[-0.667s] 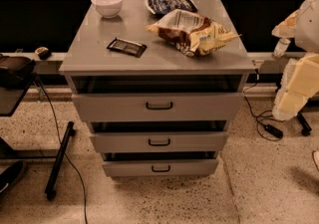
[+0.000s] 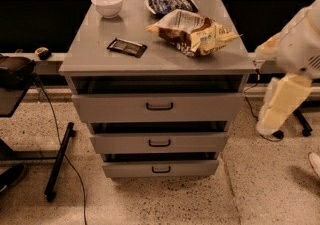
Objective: Open middle drawer
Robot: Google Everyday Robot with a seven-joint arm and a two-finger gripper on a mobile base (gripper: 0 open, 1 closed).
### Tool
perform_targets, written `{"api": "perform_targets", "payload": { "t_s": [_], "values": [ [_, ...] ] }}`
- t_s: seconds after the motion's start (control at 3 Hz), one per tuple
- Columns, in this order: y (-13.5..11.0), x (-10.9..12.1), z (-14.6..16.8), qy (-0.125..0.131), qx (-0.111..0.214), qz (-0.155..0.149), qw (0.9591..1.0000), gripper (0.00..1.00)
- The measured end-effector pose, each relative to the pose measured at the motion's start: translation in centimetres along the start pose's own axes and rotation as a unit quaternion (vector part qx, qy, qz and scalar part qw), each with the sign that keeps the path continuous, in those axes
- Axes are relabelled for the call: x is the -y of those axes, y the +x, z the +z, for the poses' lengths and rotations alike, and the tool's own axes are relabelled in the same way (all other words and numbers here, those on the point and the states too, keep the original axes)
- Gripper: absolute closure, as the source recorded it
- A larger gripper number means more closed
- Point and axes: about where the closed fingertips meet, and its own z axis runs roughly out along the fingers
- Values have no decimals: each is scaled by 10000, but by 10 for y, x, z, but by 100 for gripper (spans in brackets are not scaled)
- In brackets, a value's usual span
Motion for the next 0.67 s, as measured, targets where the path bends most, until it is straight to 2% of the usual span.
{"api": "perform_targets", "payload": {
  "t_s": [0.33, 0.67],
  "values": [
    [-12, -32, 62, -391, 651, -124, 9970, 0],
    [-9, -48, 103, -485, 783, -414, 9949, 0]
  ]
}}
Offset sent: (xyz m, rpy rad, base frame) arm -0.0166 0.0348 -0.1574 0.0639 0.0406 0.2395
